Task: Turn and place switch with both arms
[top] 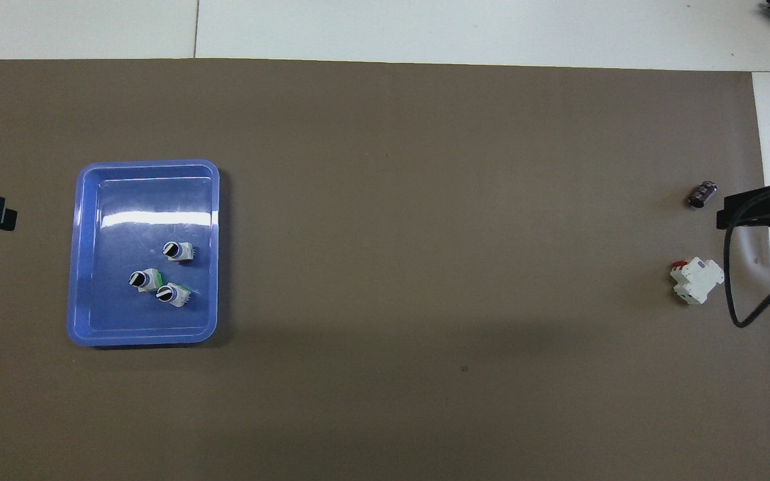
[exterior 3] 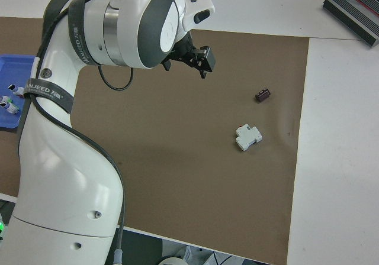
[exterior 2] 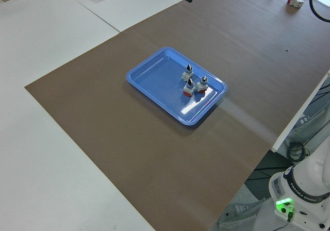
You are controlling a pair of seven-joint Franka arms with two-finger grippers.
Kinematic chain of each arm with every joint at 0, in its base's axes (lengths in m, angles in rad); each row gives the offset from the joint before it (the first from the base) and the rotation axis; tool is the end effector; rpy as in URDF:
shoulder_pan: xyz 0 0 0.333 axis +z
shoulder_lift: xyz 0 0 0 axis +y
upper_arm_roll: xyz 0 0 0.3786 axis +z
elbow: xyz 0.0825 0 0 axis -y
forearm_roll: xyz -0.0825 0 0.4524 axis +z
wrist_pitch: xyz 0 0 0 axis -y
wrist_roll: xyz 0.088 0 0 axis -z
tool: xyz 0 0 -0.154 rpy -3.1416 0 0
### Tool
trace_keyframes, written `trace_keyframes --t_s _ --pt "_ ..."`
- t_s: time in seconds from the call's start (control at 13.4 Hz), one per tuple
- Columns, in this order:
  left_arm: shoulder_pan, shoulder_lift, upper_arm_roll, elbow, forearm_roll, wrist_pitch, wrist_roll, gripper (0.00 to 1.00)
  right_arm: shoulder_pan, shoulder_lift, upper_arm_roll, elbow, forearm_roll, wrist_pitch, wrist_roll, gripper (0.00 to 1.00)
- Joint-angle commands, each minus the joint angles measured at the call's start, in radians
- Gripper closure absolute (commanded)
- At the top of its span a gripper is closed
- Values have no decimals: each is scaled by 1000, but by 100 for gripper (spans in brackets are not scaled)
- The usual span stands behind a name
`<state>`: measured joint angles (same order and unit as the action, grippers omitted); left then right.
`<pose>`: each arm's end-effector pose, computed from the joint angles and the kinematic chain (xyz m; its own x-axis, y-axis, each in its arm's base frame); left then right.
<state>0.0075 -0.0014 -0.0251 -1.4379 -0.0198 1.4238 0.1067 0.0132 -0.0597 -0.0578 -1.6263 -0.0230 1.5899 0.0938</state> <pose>0.6051 -0.0139 0.6990 0.9919 -0.1268 -0.0105 -0.1266 -0.9917 0.0208 0.6026 -0.0314 0.6483 0.9902 -0.1375 0.0249 -0.1379 -0.9903 0.0173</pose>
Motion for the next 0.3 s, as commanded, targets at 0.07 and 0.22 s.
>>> trace_keyframes --t_s 0.07,0.22 --pt "-1 -42 -4 -53 23 12 -15 0 -1 -12 -10 -4 0 -13 -23 0" --pt "-3 -42 -6 -55 21 15 -13 0 1 -12 -7 -4 0 -13 -23 0"
